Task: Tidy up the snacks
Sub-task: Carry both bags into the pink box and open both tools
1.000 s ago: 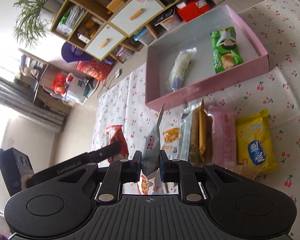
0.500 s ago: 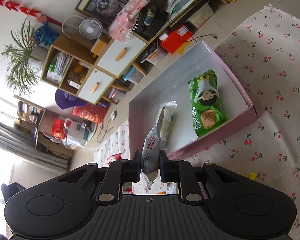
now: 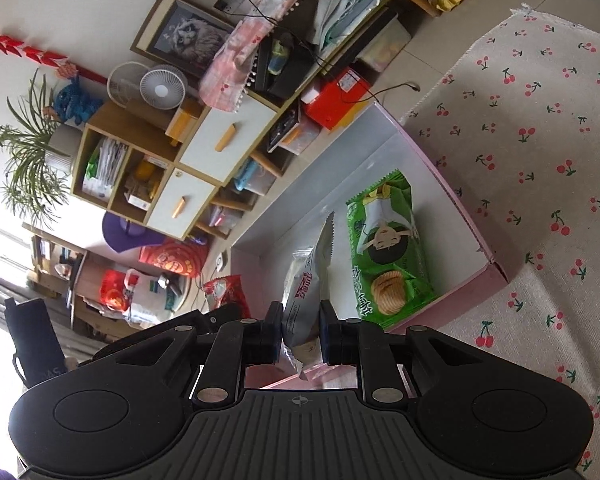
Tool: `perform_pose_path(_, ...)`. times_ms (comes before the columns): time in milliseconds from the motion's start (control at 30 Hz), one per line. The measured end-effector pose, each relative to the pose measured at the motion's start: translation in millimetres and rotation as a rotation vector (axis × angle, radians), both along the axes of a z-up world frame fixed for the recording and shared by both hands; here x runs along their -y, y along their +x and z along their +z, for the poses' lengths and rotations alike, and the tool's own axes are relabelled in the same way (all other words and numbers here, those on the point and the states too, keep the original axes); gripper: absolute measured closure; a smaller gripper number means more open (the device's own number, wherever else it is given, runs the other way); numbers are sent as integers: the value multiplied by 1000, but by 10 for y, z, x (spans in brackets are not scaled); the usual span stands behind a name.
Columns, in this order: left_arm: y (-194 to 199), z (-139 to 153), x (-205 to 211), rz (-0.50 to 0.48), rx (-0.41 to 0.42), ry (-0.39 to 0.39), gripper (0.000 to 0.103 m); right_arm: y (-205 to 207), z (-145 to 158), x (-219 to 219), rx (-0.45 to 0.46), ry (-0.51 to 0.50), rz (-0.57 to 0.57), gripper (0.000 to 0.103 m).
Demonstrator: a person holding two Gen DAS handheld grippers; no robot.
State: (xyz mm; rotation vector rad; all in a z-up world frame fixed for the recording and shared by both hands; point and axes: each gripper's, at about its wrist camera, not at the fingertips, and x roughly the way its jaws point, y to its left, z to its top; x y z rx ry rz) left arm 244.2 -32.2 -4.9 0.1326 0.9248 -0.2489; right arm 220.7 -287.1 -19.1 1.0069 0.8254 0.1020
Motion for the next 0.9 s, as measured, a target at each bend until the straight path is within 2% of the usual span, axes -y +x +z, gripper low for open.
perform_pose_path(167,68,-67,67,14,5,36,81,23,2,2,14,-8,7,85)
perform_pose_path(333,80,-77,169,1,62,101,81,53,-1,-3,16,-18,15,85)
perform_pose_path(400,102,-75,217,-15,70,109,81,56,1,-3,15,-21,13,81)
perform_pose_path(467,102,-75,241,-17,84,123,76,50,4,12,15,-14,3,80)
perform_pose_path(567,101,-75,236,-15,86,121,70,43,22,37,22,-6,4,68)
perform_pose_path(700,100,-80,210,-5,75,112,56,28,80,9,28,-64,20,52)
perform_pose_path(733,87,-73,193,-1,74,103,52,23,92,1,29,-71,23,52)
perform_pose_path(833,40,-38,142,7,64,71,48,19,135,-15,34,-83,38,49)
perform_pose_path(900,-8,0,109,12,62,57,45,1,176,-21,40,-98,40,43)
